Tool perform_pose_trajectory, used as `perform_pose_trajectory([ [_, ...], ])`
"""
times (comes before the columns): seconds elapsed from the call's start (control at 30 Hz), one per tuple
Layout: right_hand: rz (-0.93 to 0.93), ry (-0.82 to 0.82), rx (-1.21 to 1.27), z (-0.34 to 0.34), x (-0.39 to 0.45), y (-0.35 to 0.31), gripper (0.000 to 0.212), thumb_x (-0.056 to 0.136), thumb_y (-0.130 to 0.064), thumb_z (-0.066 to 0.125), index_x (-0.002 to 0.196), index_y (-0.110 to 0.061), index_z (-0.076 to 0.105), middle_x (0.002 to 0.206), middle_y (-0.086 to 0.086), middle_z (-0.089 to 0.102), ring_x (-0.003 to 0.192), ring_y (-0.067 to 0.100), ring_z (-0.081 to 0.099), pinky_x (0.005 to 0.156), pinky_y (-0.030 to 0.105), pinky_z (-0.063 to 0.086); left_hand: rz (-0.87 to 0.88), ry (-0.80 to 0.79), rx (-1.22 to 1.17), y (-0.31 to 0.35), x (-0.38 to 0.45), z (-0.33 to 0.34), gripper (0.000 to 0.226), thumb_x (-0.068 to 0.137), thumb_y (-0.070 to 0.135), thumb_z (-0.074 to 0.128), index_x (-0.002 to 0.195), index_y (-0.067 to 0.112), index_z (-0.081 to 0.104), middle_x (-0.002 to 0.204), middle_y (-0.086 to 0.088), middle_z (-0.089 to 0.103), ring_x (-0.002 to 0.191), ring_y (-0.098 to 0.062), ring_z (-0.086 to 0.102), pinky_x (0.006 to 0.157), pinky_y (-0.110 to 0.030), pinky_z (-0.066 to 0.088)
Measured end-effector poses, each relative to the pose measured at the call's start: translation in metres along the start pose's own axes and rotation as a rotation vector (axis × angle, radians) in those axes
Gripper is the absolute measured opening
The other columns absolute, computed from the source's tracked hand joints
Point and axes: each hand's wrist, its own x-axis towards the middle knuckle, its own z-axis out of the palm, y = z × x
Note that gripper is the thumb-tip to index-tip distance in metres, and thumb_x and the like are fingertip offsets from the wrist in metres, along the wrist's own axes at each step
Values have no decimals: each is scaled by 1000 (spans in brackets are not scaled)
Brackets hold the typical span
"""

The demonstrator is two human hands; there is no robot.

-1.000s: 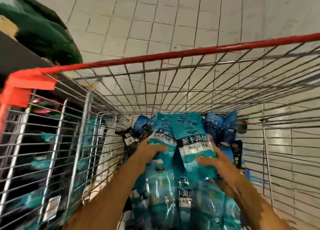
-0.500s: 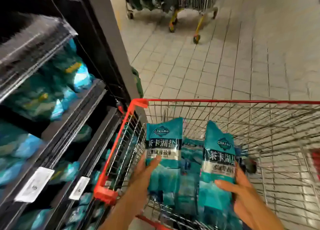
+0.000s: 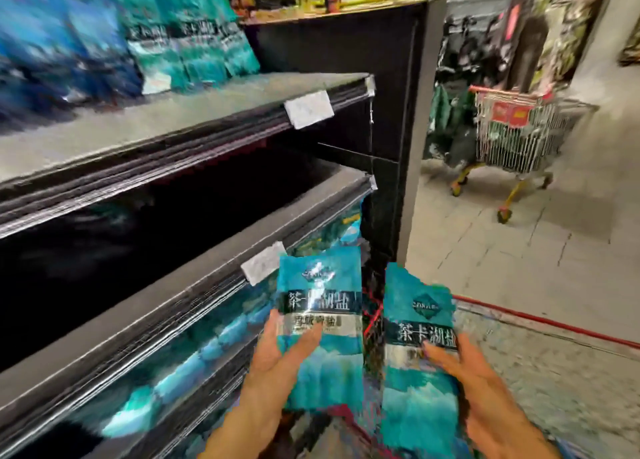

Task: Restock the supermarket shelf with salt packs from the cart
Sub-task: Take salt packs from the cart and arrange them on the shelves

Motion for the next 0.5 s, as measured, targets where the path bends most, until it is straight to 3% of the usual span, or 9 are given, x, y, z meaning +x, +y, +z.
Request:
perform_pose_trajectory([
  [0.1, -18, -86, -18, 39, 26, -27, 49, 70, -12, 75, 118, -11, 64, 111, 21, 72, 85, 35, 74, 63, 43, 60, 31, 56, 44, 30, 5, -15, 79, 59, 52, 88, 128, 27, 58, 122, 1, 70, 113, -23, 66, 103, -51, 47],
  [0.17, -39, -132, -77, 63, 51, -49, 49, 72, -11, 73, 119, -4, 62, 109, 23, 72, 80, 32, 74, 62, 41, 60, 73, 76, 71, 49, 21, -23, 45, 73, 33, 85, 113, 22, 68, 111, -8, 74, 102, -31, 70, 95, -54, 52],
  [0.23, -50, -163, -137, 86, 81, -70, 48, 71, -11, 74, 116, 1, 64, 108, 24, 72, 79, 32, 73, 65, 43, 61, 109, 118, 63, 69, 42, -27, 26, 79, 19, 77, 104, 15, 71, 104, -14, 75, 95, -35, 72, 86, -51, 58],
  [0.33, -58, -193, -191, 116, 136, -101, 42, 70, -12, 76, 110, 1, 69, 102, 22, 74, 77, 32, 73, 72, 49, 61, 125, 168, 27, 98, 76, -27, 21, 82, 13, 74, 103, 12, 71, 98, -14, 76, 85, -30, 74, 71, -43, 61],
  [0.5, -67, -228, -312, 155, 232, -153, 22, 84, -5, 72, 106, -6, 70, 97, 15, 76, 77, 28, 74, 63, 39, 61, 90, 258, 38, 140, 146, -22, 23, 78, 13, 79, 98, 4, 71, 88, -13, 77, 69, -24, 74, 53, -31, 57],
])
